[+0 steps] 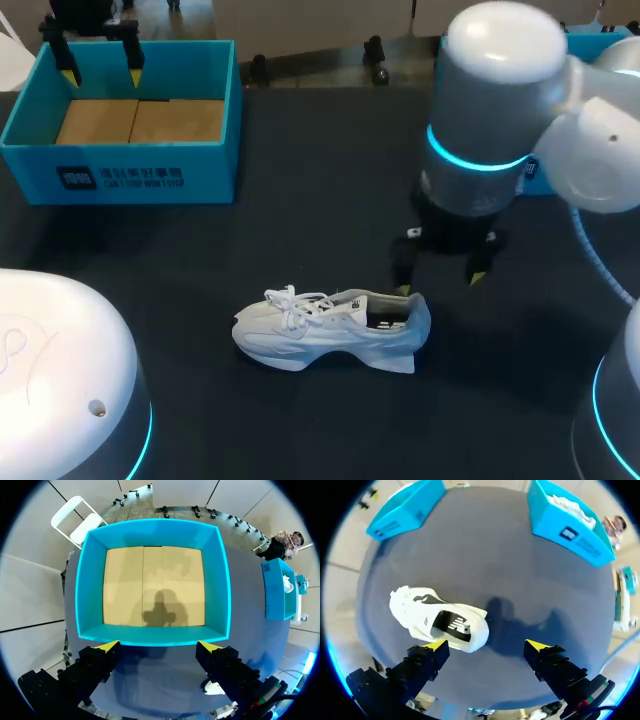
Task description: Take the shoe out of the shoebox, open the shoe tongue, remove and reinsert the insole, then place the shoe into the shoebox
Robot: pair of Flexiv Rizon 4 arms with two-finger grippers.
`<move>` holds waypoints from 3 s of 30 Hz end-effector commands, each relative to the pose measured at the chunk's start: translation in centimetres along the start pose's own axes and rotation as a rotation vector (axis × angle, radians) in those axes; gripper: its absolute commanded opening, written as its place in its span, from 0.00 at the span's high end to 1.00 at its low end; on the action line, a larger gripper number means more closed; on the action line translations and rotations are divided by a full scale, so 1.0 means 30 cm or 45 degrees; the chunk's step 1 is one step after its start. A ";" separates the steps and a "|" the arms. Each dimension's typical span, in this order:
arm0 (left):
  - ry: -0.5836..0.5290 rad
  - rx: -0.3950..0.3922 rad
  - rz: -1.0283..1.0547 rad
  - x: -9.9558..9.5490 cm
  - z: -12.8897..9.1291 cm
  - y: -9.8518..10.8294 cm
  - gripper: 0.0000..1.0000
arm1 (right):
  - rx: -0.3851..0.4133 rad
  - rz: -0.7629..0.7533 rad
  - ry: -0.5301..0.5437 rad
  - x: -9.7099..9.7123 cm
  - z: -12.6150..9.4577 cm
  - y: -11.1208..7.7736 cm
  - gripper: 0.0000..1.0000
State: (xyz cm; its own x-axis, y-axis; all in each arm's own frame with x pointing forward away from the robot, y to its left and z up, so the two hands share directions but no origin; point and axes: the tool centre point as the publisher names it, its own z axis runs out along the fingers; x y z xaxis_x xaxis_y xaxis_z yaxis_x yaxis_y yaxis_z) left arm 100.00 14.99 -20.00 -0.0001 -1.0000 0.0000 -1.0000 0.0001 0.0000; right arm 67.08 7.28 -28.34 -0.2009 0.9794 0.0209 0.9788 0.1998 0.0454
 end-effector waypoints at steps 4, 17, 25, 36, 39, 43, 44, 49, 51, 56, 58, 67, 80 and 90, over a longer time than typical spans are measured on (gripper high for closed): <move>0.000 0.000 0.000 0.000 0.000 0.000 0.00 | -0.056 -0.348 0.279 -0.060 -0.032 -0.018 0.00; 0.000 0.000 0.000 0.000 0.000 0.000 0.00 | 0.001 -0.379 0.271 -0.067 -0.015 -0.013 0.00; 0.000 0.000 0.000 0.000 0.000 0.000 0.00 | -0.484 -0.810 0.548 -0.125 -0.030 -0.078 0.00; 0.000 0.000 0.000 0.000 0.000 0.000 0.00 | -1.030 -1.098 0.874 -0.225 0.025 -0.128 0.00; 0.000 0.000 0.000 0.000 0.000 0.000 0.00 | -0.998 -1.138 0.989 -0.225 0.043 -0.118 0.00; 0.000 0.000 0.000 0.000 0.000 0.000 0.00 | -0.998 -1.138 0.989 -0.225 0.043 -0.118 0.00; 0.000 0.000 0.000 0.000 0.000 0.000 0.00 | -0.998 -1.138 0.989 -0.225 0.043 -0.118 0.00; 0.000 0.000 0.000 0.000 0.000 0.000 0.00 | -0.998 -1.138 0.989 -0.225 0.043 -0.118 0.00; 0.000 0.000 0.000 0.000 0.000 0.000 0.00 | -0.998 -1.138 0.989 -0.225 0.043 -0.118 0.00; 0.000 0.000 0.000 0.000 0.000 0.000 0.00 | -1.180 -1.160 0.915 -0.263 0.077 -0.126 0.00; 0.000 0.000 0.000 0.000 0.000 0.000 0.00 | -1.226 -1.136 0.905 -0.289 0.101 -0.129 0.00; 0.000 0.000 0.000 0.000 0.000 0.000 0.00 | -1.348 -1.162 0.965 -0.326 0.157 -0.121 0.00; 0.000 0.000 0.000 0.000 0.000 0.000 0.00 | -1.478 -1.252 1.095 -0.328 0.238 -0.121 0.00; 0.000 0.000 0.000 0.000 0.000 0.000 0.00 | -1.478 -1.252 1.095 -0.328 0.238 -0.121 0.00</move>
State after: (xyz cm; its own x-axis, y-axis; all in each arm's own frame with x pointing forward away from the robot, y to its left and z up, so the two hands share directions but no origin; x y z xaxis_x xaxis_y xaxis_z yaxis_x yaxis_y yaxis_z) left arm 100.00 14.99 -20.01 -0.0001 -1.0000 0.0001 -1.0000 0.0001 0.0001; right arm 65.80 -2.98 -36.01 -0.9894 0.1452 0.0096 0.0318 0.1513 0.9880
